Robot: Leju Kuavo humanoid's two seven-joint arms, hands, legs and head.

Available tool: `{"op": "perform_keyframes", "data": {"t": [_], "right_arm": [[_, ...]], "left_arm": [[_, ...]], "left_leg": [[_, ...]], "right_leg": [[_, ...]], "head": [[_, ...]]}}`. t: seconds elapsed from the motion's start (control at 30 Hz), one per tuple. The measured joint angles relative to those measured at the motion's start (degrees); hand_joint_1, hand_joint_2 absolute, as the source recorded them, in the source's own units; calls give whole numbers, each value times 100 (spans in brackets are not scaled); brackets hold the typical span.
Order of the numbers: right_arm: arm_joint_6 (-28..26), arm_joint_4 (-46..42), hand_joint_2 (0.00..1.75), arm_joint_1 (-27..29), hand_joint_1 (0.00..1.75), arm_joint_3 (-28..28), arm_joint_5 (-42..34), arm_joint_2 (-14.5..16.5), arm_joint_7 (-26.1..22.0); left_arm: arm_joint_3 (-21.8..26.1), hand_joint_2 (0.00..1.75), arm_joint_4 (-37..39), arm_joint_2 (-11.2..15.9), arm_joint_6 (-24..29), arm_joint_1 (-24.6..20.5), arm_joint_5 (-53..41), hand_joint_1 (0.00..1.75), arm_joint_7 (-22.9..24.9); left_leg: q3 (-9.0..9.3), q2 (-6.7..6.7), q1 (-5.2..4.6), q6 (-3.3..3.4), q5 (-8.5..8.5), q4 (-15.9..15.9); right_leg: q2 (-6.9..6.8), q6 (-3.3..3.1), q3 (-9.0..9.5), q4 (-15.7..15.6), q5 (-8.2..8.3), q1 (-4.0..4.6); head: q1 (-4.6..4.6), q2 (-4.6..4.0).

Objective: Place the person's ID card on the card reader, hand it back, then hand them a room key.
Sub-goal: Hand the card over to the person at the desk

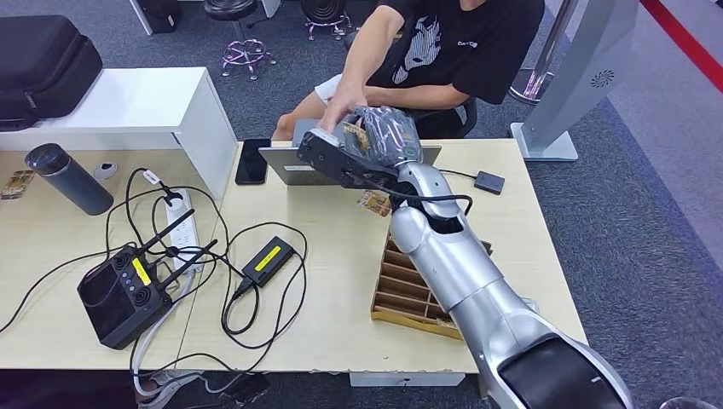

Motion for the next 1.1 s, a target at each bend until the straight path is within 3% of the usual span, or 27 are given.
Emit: {"op": "perform_keyframes", "data": {"t": [0.2,0.5,0.63,0.87,1.1], "right_arm": [[-137,363,175,-124,175,62,35,125,17],[-246,565,175,-180,151,98,-13,141,21],[-273,582,175,-184,0,98,-98,146,-9],[239,584,175,-172,0,-62,-1141,202,-243],[685,799,175,-173,0,-801,-2560,99,-493]], "left_arm": [[-54,175,0,-3,0,-1,0,0,0],[-57,175,0,-3,0,0,0,0,0],[-57,175,0,-3,0,0,-1,0,0],[-57,175,0,-1,0,4,5,0,0],[-57,175,0,9,0,33,7,0,0]], "left_leg": [[-2,0,-1,1,-1,0],[-2,0,-1,1,-1,0],[-2,0,0,-1,-2,0],[-2,0,0,-3,-3,0],[-2,-3,-2,-2,-2,2]], "right_leg": [[-1,1,-1,-2,-1,0],[1,0,-2,-2,1,0],[1,0,-3,-2,0,0],[2,-1,-5,-2,-1,0],[-3,1,-2,-4,1,0]], "head": [[0,0],[-1,0],[0,0],[-1,0],[0,0]]}}
